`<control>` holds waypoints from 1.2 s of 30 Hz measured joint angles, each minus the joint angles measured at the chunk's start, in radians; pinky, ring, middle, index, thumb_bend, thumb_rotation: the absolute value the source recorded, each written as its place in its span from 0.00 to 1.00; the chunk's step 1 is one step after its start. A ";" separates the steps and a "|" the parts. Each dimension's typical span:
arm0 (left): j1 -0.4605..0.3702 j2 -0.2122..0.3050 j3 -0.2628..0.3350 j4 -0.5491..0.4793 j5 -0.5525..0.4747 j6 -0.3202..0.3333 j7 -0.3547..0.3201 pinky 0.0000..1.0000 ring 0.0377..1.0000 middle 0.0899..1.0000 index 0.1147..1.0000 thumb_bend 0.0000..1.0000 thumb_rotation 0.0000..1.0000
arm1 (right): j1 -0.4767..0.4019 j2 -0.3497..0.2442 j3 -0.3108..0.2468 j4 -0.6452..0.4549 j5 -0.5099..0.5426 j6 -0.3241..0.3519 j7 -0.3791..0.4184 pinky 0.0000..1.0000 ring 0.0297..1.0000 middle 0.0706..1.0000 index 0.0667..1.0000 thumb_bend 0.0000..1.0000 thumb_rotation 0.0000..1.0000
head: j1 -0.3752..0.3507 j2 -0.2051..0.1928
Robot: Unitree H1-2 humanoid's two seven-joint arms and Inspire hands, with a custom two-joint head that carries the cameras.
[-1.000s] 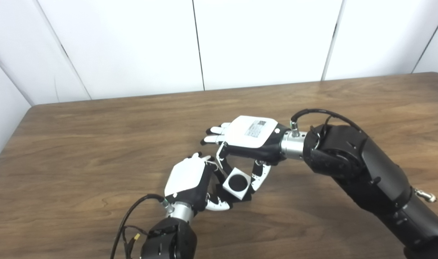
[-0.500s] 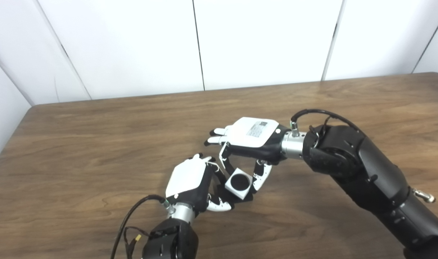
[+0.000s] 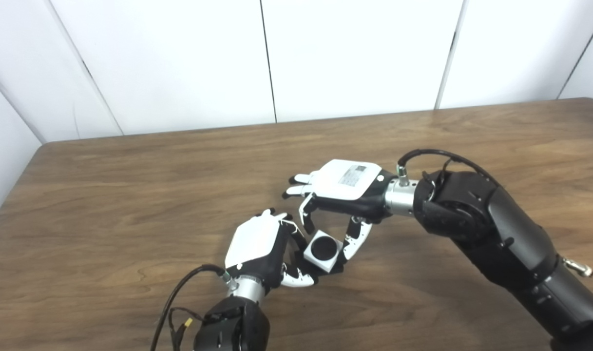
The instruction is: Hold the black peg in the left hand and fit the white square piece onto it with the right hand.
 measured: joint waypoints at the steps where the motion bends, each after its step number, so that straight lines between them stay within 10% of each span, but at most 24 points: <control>1: -0.001 0.000 0.000 -0.001 0.004 0.000 -0.006 1.00 1.00 0.90 0.42 0.52 0.06 | 0.003 0.000 0.000 0.000 0.000 0.000 0.000 0.93 1.00 0.94 0.62 0.92 0.25 | -0.002 0.002; 17: -0.014 0.007 0.000 -0.008 0.012 -0.001 -0.049 1.00 1.00 0.91 0.43 0.52 0.06 | 0.005 0.000 -0.010 0.013 0.001 0.001 0.000 0.91 1.00 0.94 0.61 0.92 0.24 | -0.002 0.002; 21: -0.018 0.007 0.002 -0.008 0.013 -0.001 -0.058 1.00 1.00 0.91 0.58 0.87 0.08 | 0.005 0.000 -0.013 0.014 0.001 0.001 -0.004 0.91 1.00 0.94 0.61 0.92 0.25 | -0.002 0.002; 36: -0.020 0.009 0.008 -0.021 0.026 -0.001 -0.111 1.00 1.00 0.94 0.62 0.93 0.11 | 0.005 0.000 -0.017 0.014 0.001 0.003 -0.005 0.90 1.00 0.94 0.61 0.92 0.24 | 0.003 0.003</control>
